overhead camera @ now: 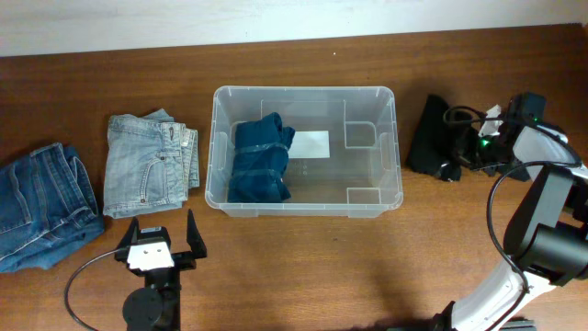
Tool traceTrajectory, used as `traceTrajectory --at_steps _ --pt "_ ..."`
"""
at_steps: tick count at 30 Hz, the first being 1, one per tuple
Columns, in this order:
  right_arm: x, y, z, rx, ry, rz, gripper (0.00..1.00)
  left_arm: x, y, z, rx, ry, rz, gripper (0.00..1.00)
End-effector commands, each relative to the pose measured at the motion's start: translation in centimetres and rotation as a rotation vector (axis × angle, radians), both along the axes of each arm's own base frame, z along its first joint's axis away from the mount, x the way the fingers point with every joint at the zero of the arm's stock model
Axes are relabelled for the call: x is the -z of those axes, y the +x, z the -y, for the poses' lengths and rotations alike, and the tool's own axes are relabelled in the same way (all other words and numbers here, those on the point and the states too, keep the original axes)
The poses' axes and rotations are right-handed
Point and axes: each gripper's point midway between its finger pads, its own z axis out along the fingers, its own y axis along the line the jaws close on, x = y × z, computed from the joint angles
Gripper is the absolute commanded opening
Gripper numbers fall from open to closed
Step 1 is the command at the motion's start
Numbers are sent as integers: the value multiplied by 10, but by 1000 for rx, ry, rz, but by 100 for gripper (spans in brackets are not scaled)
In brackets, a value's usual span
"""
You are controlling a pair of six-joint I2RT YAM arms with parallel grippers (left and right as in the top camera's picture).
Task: Pack container
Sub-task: 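Grasp the folded black garment with the right gripper, then carry the black garment into the bin beside the blue one and release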
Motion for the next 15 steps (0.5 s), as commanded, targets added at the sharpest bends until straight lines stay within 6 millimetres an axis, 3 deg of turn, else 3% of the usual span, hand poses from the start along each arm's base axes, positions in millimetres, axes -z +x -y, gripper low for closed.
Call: traceTrajectory --at_steps 1,3,7,15 --pt "-14 -2 -3 9 31 -59 4 2 0 -3 -16 -8 0 99" --pt "-50 5 0 2 23 -46 4 2 0 -3 -16 -8 0 99" --pt "-100 10 1 -35 0 -11 4 2 0 -3 -16 -8 0 99" --pt "-184 1 -9 -66 -13 83 4 2 0 -3 -16 -8 0 99"
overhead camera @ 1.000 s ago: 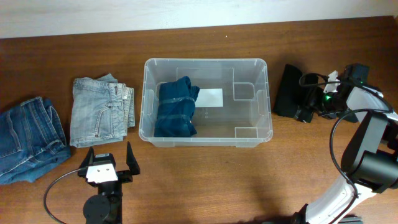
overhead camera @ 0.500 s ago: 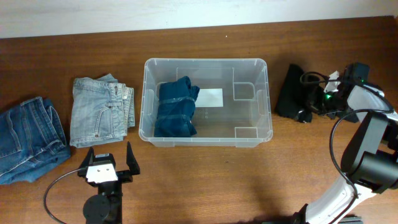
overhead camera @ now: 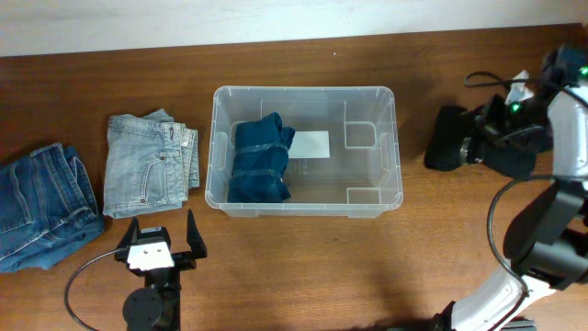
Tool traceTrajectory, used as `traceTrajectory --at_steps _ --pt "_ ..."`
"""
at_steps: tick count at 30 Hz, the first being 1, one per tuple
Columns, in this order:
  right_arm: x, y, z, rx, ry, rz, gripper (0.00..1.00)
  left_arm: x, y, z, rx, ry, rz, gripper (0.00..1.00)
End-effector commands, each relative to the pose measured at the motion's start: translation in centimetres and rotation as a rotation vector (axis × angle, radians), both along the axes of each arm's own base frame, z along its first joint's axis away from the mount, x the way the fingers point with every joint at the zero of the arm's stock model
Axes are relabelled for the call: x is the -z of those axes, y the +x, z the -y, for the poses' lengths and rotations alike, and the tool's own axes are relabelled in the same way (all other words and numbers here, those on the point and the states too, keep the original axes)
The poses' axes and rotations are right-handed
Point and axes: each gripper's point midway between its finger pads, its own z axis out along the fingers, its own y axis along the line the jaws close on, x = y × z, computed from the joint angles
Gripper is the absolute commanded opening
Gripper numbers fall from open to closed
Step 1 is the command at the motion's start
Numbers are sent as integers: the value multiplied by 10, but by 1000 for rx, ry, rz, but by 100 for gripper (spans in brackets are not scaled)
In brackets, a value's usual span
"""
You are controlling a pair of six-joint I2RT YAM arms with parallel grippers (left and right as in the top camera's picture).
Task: Pack container
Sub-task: 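Carry the black garment into the bin beside the blue one and release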
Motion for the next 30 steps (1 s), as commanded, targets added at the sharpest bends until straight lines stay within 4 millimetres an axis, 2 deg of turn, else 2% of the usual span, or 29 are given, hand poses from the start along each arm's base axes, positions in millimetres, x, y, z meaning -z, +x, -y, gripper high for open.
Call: traceTrajectory --at_steps 1,7,14,25,28,30 --pt "-63 1 -12 -61 -22 162 4 2 0 -3 -16 -8 -1 99" --pt "-93 -14 -38 -114 -8 211 4 2 0 -3 -16 -8 -1 99" --pt "-124 -21 -103 -297 51 306 4 2 0 -3 -16 -8 -1 99" --pt "-130 -25 -211 -591 80 353 4 2 0 -3 -16 -8 0 99" --pt "-128 -27 -236 -656 88 365 4 2 0 -3 -16 -8 -1 99" --pt "-123 -27 -243 -639 70 335 4 2 0 -3 -16 -8 -1 99"
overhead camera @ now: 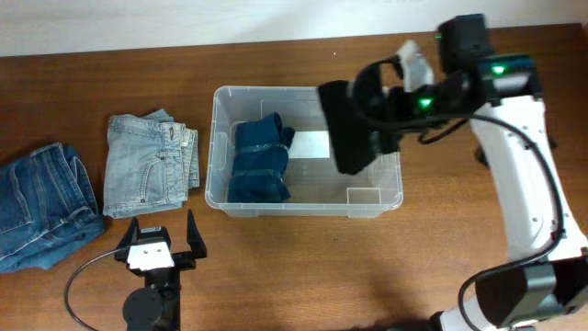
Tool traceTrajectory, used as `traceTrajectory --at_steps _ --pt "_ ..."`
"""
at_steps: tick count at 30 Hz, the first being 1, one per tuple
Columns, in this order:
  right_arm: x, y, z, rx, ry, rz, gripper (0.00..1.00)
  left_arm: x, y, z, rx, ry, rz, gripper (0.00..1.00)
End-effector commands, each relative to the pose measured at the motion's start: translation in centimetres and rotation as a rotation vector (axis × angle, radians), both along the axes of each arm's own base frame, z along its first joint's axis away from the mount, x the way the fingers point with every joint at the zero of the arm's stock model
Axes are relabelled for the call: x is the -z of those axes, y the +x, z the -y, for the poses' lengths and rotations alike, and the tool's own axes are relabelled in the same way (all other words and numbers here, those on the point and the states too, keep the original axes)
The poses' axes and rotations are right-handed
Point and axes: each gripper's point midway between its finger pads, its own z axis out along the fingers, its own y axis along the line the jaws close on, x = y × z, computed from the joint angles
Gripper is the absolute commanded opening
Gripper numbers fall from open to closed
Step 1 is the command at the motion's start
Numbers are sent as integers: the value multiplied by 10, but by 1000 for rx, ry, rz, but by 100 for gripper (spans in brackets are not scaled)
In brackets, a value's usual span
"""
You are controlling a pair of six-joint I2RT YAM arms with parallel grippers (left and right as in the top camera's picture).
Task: Pack container
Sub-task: 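Carry the black garment into the bin beside the blue one and release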
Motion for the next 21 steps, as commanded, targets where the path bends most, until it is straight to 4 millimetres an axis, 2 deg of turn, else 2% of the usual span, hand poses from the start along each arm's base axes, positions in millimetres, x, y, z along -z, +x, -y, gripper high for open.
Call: traceTrajectory --at_steps 1,10,15,21 --pt "-8 -2 -19 17 -30 18 4 2 0 -3 -16 -8 -1 99" --pt "19 3 -57 47 -63 -4 4 2 0 -3 -16 -8 -1 99" --pt "50 2 -57 114 -138 -38 4 2 0 -3 -16 -8 -1 99" --pt "88 -1 -62 118 -125 -74 4 2 0 -3 -16 -8 -1 99"
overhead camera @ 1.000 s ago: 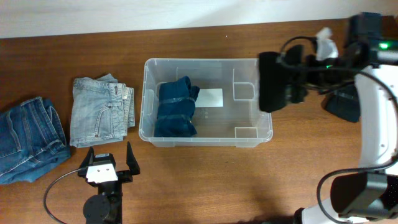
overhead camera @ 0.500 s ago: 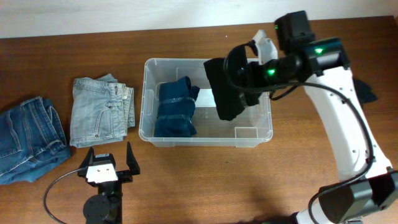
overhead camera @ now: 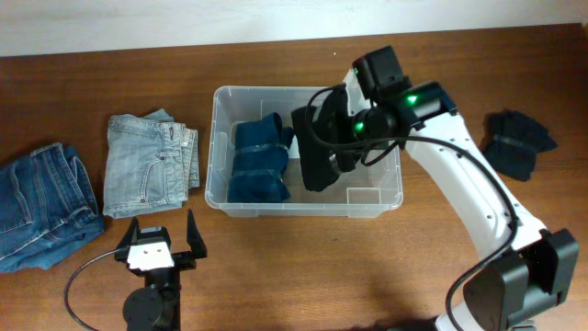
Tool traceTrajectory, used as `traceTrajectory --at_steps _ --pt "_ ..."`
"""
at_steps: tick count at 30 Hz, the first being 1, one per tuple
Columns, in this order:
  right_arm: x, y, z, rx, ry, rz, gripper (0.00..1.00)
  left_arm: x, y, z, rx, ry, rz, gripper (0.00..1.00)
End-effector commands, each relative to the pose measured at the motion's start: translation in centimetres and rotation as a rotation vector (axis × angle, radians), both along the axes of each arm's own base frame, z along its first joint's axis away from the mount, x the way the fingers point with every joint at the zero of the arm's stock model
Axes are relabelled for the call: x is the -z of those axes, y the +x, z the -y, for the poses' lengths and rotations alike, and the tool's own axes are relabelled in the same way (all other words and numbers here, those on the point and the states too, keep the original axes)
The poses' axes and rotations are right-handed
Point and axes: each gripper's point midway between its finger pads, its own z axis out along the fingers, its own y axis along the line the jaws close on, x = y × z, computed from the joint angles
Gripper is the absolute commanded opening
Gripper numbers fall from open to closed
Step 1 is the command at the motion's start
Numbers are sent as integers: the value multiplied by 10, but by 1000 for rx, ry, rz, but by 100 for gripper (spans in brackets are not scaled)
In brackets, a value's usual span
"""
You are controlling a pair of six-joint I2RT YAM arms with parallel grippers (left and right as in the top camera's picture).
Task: Pack container
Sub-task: 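Carry the black garment into the bin beside the blue one and release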
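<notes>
A clear plastic container (overhead camera: 395,198) stands mid-table. Folded dark blue jeans (overhead camera: 260,158) lie in its left part. My right gripper (overhead camera: 338,140) reaches over the container from the right and is shut on a black garment (overhead camera: 315,154). That garment hangs into the middle of the container, right beside the blue jeans. Its fingertips are hidden by the cloth and the wrist. My left gripper (overhead camera: 163,227) stands open near the table's front edge, left of the container, with nothing between its fingers.
Folded light blue jeans (overhead camera: 147,165) lie left of the container. Darker blue jeans (overhead camera: 41,207) lie at the far left edge. Another black garment (overhead camera: 516,142) lies on the table to the right. A white label (overhead camera: 310,144) shows on the container's floor.
My right gripper has moved left and down with the black garment, from over the container's right half to its middle. A second black garment now shows on the table at right.
My right gripper was at a black pile to the right of the container. Then it held a black garment above that spot, then over the container's right half. Now the garment hangs in the middle beside the blue jeans. The left arm has not moved.
</notes>
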Motion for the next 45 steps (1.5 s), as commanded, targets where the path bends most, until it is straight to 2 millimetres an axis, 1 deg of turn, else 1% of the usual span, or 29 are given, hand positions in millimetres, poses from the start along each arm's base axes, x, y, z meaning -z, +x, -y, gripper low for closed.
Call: traceTrajectory --at_steps 1,2,5,9,11,14,16,22,34,35,36,37,38,39,40,42,45 --pt "20 -2 0 32 -1 -22 4 2 0 -3 -16 -8 -1 99" --pt "29 -3 0 35 0 -27 4 2 0 -3 -16 -8 -1 99" --pt "45 -6 2 49 -4 -42 4 2 0 -3 -16 -8 -1 99" --pt "59 -6 6 58 -26 -38 4 2 0 -3 -16 -8 -1 99" --pt "63 -4 13 75 -67 -31 4 2 0 -3 -16 -8 -1 99" --pt "75 -4 32 115 -168 -22 4 2 0 -3 -16 -8 -1 99" --pt "80 -4 39 127 -204 -21 4 2 0 -3 -16 -8 -1 99" --pt "84 -3 39 125 -210 -23 4 2 0 -3 -16 -8 -1 100" --pt "85 -3 39 125 -211 -26 5 2 0 -3 -16 -8 -1 100" --pt "85 -4 39 124 -212 -28 7 2 0 -3 -16 -8 -1 99" --pt "85 -4 39 124 -213 -29 11 2 0 -3 -16 -8 -1 99" --pt "85 -5 40 124 -214 -33 27 2 0 -3 -16 -8 -1 99" --pt "85 -6 40 124 -216 -36 34 2 0 -3 -16 -8 -1 99" --pt "86 -7 40 110 -221 -38 40 2 0 -3 -16 -8 -1 99" --pt "86 -8 41 98 -227 -37 41 2 0 -3 -16 -8 -1 99" --pt "87 -8 47 101 -260 -35 52 2 0 -3 -16 -8 -1 99" --pt "87 -8 52 89 -297 -23 62 2 0 -3 -16 -8 -1 99"
